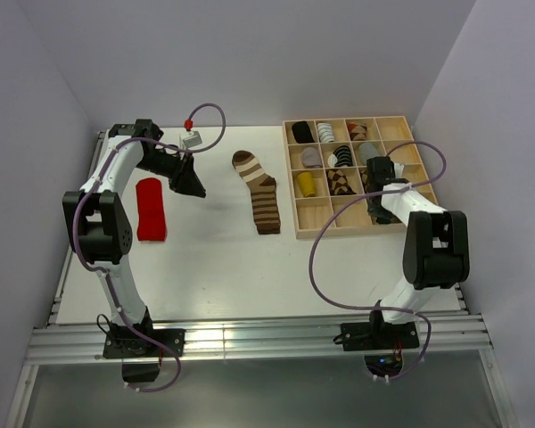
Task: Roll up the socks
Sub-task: Place the sock in the storage box.
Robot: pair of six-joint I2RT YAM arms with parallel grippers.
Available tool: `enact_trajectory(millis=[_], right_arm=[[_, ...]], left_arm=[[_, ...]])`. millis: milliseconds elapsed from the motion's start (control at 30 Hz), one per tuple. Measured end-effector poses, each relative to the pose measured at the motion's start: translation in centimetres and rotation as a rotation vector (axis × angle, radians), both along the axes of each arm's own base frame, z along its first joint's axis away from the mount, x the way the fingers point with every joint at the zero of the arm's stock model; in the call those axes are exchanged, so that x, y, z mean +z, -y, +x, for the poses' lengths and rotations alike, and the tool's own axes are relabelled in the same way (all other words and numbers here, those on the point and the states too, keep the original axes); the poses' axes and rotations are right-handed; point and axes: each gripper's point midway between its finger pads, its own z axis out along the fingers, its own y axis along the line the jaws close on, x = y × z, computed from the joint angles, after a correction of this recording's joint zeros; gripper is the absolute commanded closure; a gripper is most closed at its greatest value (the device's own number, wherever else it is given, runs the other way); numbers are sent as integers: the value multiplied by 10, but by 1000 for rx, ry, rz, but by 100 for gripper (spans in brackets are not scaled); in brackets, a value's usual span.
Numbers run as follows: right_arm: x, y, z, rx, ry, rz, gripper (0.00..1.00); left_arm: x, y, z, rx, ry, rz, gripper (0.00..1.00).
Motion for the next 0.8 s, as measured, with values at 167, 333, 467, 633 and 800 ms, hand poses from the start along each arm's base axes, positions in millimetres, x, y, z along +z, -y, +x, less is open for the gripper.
enact_trajectory(millis=[167,333,467,633,800], right_arm=[[-20,-1,5,-2,-61,5,100],[-24,2,8,-16,-90,4,100],[-25,0,8,-26,-93,13,89],[-23,0,7,-44,-84,20,62],[-14,-1,3,-68,-66,41,48]], left_arm=[[1,0,0,-1,0,-4,68],[1,1,0,1,-1,-5,68],[0,1,0,6,-10,-3,68],[-4,-1,4,23,-15,17,68],[-7,-3,9,39,-10,35,68]])
